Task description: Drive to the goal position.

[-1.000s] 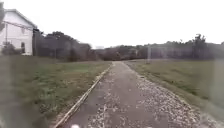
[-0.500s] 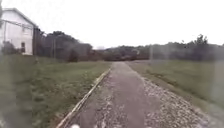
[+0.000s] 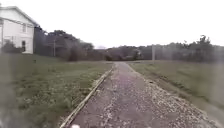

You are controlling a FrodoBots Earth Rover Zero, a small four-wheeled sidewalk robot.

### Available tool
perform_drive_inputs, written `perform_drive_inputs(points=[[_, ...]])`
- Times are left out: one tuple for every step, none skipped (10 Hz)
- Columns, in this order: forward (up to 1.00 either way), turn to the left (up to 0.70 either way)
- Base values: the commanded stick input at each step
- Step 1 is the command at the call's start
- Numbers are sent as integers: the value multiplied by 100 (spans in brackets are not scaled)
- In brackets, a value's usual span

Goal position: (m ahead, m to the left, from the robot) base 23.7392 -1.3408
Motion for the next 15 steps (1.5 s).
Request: perform_drive_inputs(points=[[70, -35], [70, -35], [70, -35], [70, -35], [70, -35], [70, -2], [70, -1], [70, 0], [70, 0], [70, 0], [70, -2], [70, -3], [70, -7], [70, -14], [70, 0]])
